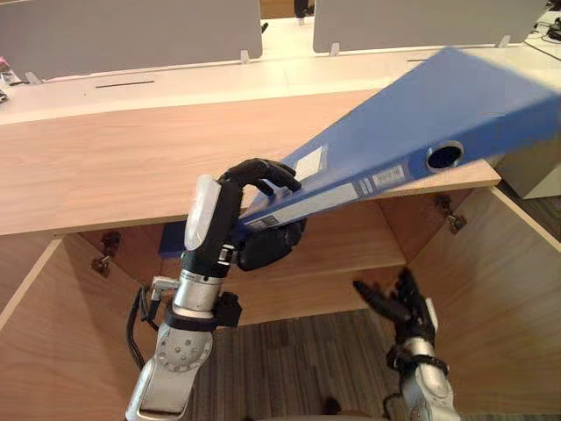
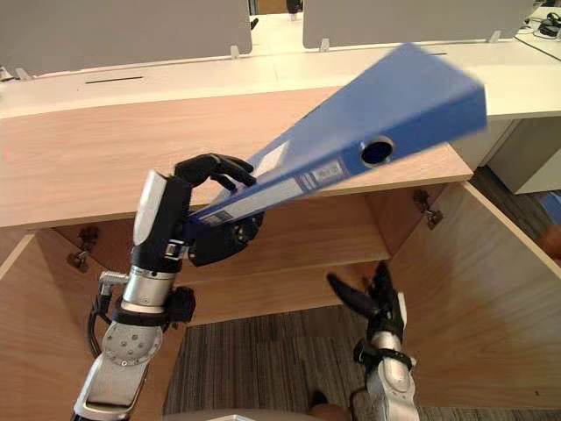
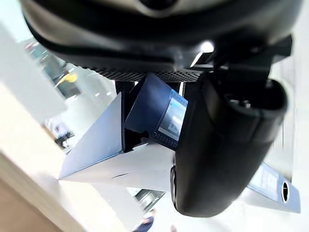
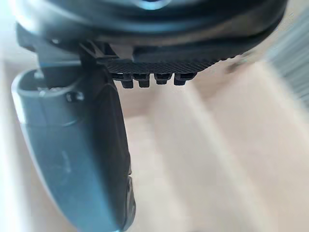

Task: Walk over to the cabinet, pick up the folder, carry it to the office cabinet, place the folder inside the office cabinet, then close the office cabinet door

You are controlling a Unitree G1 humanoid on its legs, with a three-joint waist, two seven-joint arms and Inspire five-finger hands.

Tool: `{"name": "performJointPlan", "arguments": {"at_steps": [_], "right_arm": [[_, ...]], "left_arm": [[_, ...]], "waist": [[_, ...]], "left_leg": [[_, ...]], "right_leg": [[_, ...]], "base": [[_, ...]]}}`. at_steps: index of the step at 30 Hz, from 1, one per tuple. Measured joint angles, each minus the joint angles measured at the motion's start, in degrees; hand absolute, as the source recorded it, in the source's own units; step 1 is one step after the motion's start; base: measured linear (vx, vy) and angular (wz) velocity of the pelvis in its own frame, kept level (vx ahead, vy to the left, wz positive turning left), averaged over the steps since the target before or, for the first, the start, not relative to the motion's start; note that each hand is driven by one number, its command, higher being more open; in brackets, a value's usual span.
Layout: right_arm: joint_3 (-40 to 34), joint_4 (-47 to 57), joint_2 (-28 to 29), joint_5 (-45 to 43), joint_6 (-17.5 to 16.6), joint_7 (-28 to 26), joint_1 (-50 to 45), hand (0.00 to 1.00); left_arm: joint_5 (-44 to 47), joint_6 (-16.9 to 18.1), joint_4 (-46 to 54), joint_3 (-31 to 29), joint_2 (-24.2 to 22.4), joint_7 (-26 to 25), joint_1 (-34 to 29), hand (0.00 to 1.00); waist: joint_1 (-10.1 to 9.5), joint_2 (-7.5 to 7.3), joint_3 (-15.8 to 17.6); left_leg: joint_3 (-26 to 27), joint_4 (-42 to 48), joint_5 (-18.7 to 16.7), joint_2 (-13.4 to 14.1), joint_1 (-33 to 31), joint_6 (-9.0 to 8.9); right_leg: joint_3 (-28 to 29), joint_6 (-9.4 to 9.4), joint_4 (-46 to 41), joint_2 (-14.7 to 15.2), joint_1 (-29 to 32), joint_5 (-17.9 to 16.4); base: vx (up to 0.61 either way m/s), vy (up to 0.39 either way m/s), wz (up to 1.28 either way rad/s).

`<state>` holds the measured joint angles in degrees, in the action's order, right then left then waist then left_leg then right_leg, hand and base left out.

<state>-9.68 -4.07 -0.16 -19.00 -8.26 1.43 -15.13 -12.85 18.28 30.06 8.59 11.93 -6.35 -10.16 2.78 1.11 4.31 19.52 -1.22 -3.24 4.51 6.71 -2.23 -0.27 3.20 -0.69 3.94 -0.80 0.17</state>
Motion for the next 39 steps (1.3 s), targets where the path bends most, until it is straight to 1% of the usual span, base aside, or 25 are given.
{"name": "performJointPlan", "arguments": {"at_steps": [1, 2, 4, 7, 8, 10, 14, 17, 22, 25, 26, 28, 31, 35, 39], "right_arm": [[0.1, 4.8, 0.3, -1.5, -0.2, -0.1, -0.9, 1.0], [0.1, 7.2, 0.4, -2.4, -0.5, -0.4, -1.4, 1.0], [0.6, 15.4, 0.1, -5.0, -1.2, -1.7, -1.8, 1.0], [1.9, 22.5, -1.7, -7.1, -1.6, -3.2, -1.1, 1.0], [2.4, 23.7, -2.3, -7.9, -1.8, -3.7, -0.7, 1.0], [4.3, 26.3, -4.9, -10.8, -2.8, -5.9, 2.2, 1.0], [8.6, 27.0, -8.7, -13.6, -3.3, -8.0, 8.3, 1.0], [11.3, 26.2, -11.8, -14.2, -3.4, -8.5, 12.6, 1.0], [14.5, 21.2, -17.5, -15.3, -4.0, -8.5, 18.0, 1.0], [16.9, 17.1, -21.7, -17.2, -4.0, -8.9, 19.9, 1.0], [17.6, 15.9, -22.7, -17.7, -4.0, -9.1, 20.5, 0.0], [19.1, 13.5, -24.7, -18.8, -3.8, -9.5, 21.8, 0.0], [21.0, 10.6, -26.8, -22.7, -3.2, -11.2, 23.4, 0.0], [21.5, 8.3, -27.2, -28.5, -2.7, -12.9, 24.1, 0.0], [21.8, 8.0, -27.2, -31.1, -2.7, -15.1, 24.1, 0.0]], "left_arm": [[5.1, -0.1, 0.4, -0.5, -0.8, 0.9, -1.2, 0.0], [8.9, -0.3, 0.9, -0.8, -1.1, 2.1, -1.8, 0.0], [21.8, -0.9, 1.2, -1.7, -1.3, 5.9, -4.4, 0.0], [30.9, -2.3, 1.2, -1.8, -1.4, 8.8, -6.5, 0.0], [32.6, -2.8, 1.2, -1.8, -1.3, 9.4, -6.6, 0.0], [40.4, -4.9, 1.2, -1.6, -0.7, 12.8, -7.3, 0.0], [47.1, -6.8, 1.2, 0.1, 0.5, 16.0, -7.6, 0.0], [51.3, -7.1, 0.9, 1.1, 1.0, 17.8, -7.7, 0.0], [55.1, -7.1, -0.8, 0.7, 2.1, 17.9, -7.6, 0.0], [56.7, -7.2, -2.1, 0.7, 4.3, 17.8, -7.6, 0.0], [56.7, -7.2, -2.3, 0.7, 5.0, 17.8, -7.6, 0.0], [56.7, -7.2, -2.9, 0.5, 6.0, 17.8, -7.6, 0.0], [57.8, -7.3, -3.3, 0.2, 7.6, 17.8, -7.6, 0.0], [59.9, -7.3, -3.3, 0.0, 8.5, 19.1, -7.6, 0.0], [60.2, -7.2, -3.3, -1.3, 8.6, 20.0, -7.5, 0.0]], "waist": [[0.01, -0.04, 0.0], [0.02, -0.09, 0.1], [-0.01, -0.38, 0.3], [-0.01, -0.42, 0.7], [-0.05, -0.5, 0.9], [-0.07, -0.66, 1.1], [-0.37, -0.63, 1.1], [-0.58, -0.6, 1.1], [-0.69, -0.55, 1.1], [-1.41, -0.52, 1.2], [-1.57, -0.51, 1.2], [-1.57, -0.47, 1.2], [-2.02, -0.42, 1.2], [-2.27, -0.39, 1.2], [-2.42, -0.36, 1.1]], "left_leg": [[0.4, 0.1, -0.2, 0.0, 0.1, -0.02], [0.5, 0.1, -0.3, 0.0, 0.1, -0.01], [1.2, 0.5, -0.7, 0.0, 0.3, 0.03], [1.8, 1.2, -1.3, -0.1, 0.3, 0.24], [1.8, 1.4, -1.4, -0.1, 0.4, 0.21], [1.9, 1.6, -1.5, -0.1, 0.4, 0.23], [1.7, 1.6, -1.6, -0.2, 0.3, 0.26], [1.4, 1.6, -1.6, -0.3, 0.3, 0.26], [0.5, 1.8, -1.5, -0.7, 0.3, 0.31], [-0.4, 1.8, -1.3, -0.9, -0.1, 0.64], [-0.7, 1.8, -1.2, -1.0, -0.3, 0.78], [-1.7, 1.8, -1.0, -1.2, -0.4, 0.99], [-2.5, 1.8, -0.9, -1.4, -0.6, 1.17], [-3.1, 1.7, -0.7, -1.7, -0.7, 1.31], [-3.1, 1.6, -0.7, -1.7, -0.7, 1.34]], "right_leg": [[0.4, 0.04, 0.2, 0.0, 0.0, 0.1], [0.5, 0.06, 0.2, 0.0, 0.0, 0.1], [1.3, 0.21, 0.4, 0.0, 0.0, 0.3], [1.9, 0.36, 0.8, 0.0, -0.2, 0.5], [2.0, 0.37, 0.8, 0.1, -0.2, 0.6], [2.1, 0.47, 0.8, 0.1, -0.2, 0.6], [1.9, 0.56, 0.8, 0.3, -0.3, 0.7], [1.6, 0.64, 0.8, 0.4, -0.5, 0.7], [0.7, 0.78, 0.8, 0.9, -1.2, 0.8], [-0.2, 0.9, 0.9, 1.2, -1.3, 0.9], [-0.4, 1.03, 1.0, 1.3, -1.4, 1.0], [-1.3, 1.05, 1.2, 1.5, -1.8, 1.0], [-2.2, 1.08, 1.5, 1.9, -2.2, 1.0], [-2.9, 1.09, 1.5, 2.2, -2.3, 1.0], [-3.0, 1.09, 1.5, 2.2, -2.3, 1.0]], "base": [[-0.02, 0.009, -0.18], [-0.02, 0.007, -0.14], [-0.02, 0.006, -0.16], [-0.01, 0.008, -0.13], [-0.02, 0.005, -0.06], [-0.01, -0.001, -0.02], [-0.01, -0.008, 0.02], [-0.03, -0.013, 0.05], [-0.04, -0.009, 0.1], [-0.04, -0.014, 0.14], [-0.03, -0.012, 0.16], [-0.03, -0.017, 0.22], [-0.03, -0.014, 0.17], [-0.02, -0.007, 0.09], [0.0, 0.0, 0.0]]}}
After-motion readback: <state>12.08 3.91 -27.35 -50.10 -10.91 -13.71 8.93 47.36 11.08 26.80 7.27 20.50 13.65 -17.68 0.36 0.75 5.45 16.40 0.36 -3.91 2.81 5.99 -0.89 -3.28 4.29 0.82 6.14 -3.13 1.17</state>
